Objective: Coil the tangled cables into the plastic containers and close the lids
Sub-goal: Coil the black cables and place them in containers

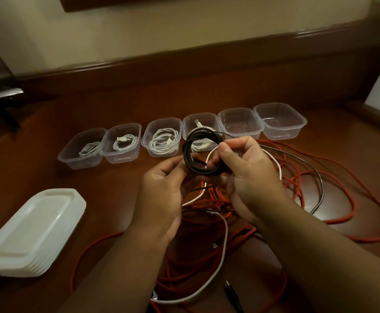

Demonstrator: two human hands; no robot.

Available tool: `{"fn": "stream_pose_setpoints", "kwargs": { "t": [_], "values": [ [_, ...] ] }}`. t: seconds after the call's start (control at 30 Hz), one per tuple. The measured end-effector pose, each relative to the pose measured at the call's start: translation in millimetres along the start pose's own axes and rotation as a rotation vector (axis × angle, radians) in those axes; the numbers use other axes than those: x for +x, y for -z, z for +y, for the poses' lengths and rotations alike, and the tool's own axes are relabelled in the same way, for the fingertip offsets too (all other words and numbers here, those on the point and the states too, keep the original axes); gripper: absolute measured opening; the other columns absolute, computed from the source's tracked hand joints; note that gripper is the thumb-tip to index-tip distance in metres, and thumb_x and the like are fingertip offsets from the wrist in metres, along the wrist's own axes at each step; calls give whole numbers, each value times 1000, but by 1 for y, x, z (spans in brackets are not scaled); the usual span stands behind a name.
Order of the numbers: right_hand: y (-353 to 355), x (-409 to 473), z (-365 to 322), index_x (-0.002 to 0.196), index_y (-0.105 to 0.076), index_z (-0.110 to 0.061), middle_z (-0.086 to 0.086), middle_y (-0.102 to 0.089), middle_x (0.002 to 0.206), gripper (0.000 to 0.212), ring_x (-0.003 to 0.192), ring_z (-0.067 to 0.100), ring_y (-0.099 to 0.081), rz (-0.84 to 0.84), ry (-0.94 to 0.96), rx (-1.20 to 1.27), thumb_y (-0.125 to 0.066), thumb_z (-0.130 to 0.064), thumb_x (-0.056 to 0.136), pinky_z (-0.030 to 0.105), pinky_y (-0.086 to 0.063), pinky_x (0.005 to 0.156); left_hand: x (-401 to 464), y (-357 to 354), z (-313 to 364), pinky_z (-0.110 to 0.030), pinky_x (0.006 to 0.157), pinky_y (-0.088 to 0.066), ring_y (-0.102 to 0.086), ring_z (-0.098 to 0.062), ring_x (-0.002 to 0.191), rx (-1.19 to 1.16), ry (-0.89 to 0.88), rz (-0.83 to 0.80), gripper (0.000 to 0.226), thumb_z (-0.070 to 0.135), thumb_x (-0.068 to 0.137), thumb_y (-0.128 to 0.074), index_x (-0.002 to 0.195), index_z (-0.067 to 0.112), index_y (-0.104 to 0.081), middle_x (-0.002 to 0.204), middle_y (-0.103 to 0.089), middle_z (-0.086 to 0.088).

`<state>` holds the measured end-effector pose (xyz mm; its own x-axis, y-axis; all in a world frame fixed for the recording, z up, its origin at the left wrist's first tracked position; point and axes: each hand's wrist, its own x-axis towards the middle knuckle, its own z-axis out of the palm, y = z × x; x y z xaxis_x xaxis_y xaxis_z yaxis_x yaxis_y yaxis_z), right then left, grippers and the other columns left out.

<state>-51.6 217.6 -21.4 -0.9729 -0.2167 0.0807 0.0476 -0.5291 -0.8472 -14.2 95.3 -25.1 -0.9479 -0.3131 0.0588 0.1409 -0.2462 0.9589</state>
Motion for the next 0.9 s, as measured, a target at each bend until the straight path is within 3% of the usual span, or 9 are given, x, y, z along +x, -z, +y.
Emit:
{"fn": "stream_pose_setpoints", "kwargs": {
  "t": [0.13,0.27,0.37,0.43,0.53,0.63,0.8,0.9],
  "values": [
    [3,3,5,99,-53,-16,-3,-65,69,6,70,12,-64,110,96,-138,-56,-11,97,29,-55,68,-6,-5,-3,-29,81,-58,-70,-24,100,-258,104,-29,25,12,92,-53,105,0,-71,107,-73,-18],
    [9,6,8,96,-54,-26,2,-70,93,9,86,15,-69,130,172,-468,-61,-19,96,34,-58,79,-12,-8,-3,-24,65,-57,-73,-17,87,-162,64,-54,19,16,85,-61,97,10,-74,95,-76,-9],
    [13,7,7,92,-53,-31,-1,-68,91,12,76,5,-65,71,242,-683,-62,-23,95,23,-53,67,-8,-4,-1,-19,55,-53,-72,-9,74,-187,84,-25,15,10,90,-57,94,11,-71,83,-75,-3],
    [13,7,6,91,-50,-33,-3,-66,87,14,66,-1,-62,3,234,-785,-59,-24,97,14,-47,58,-6,-2,1,-18,54,-52,-70,-7,72,-232,96,-46,16,17,83,-59,94,13,-70,81,-73,0],
    [14,9,5,94,-56,-34,-4,-68,87,12,64,-4,-61,-74,140,-816,-54,-25,100,15,-44,57,-5,0,2,-21,57,-53,-67,-9,71,-341,161,-123,26,23,77,-58,99,13,-67,75,-68,2],
    [16,13,3,89,-67,-25,-6,-68,77,16,58,-5,-58,-63,100,-830,-54,-24,99,22,-45,61,-4,2,1,-28,71,-48,-58,-13,71,-442,233,-167,36,25,82,-55,111,6,-65,69,-55,2],
    [20,14,3,88,-64,-25,-3,-66,78,16,67,12,-62,-39,157,-887,-53,-25,100,38,-56,65,0,3,-3,-31,73,-51,-63,-14,78,-251,183,-115,38,-4,77,-57,113,8,-63,81,-61,-3],
    [22,14,4,90,-62,-28,-5,-66,82,13,72,9,-64,-16,282,-951,-54,-23,99,26,-56,62,3,2,-3,-38,82,-57,-71,-11,76,-10,93,-32,41,-16,87,-47,111,13,-66,76,-72,4]
  ]
}}
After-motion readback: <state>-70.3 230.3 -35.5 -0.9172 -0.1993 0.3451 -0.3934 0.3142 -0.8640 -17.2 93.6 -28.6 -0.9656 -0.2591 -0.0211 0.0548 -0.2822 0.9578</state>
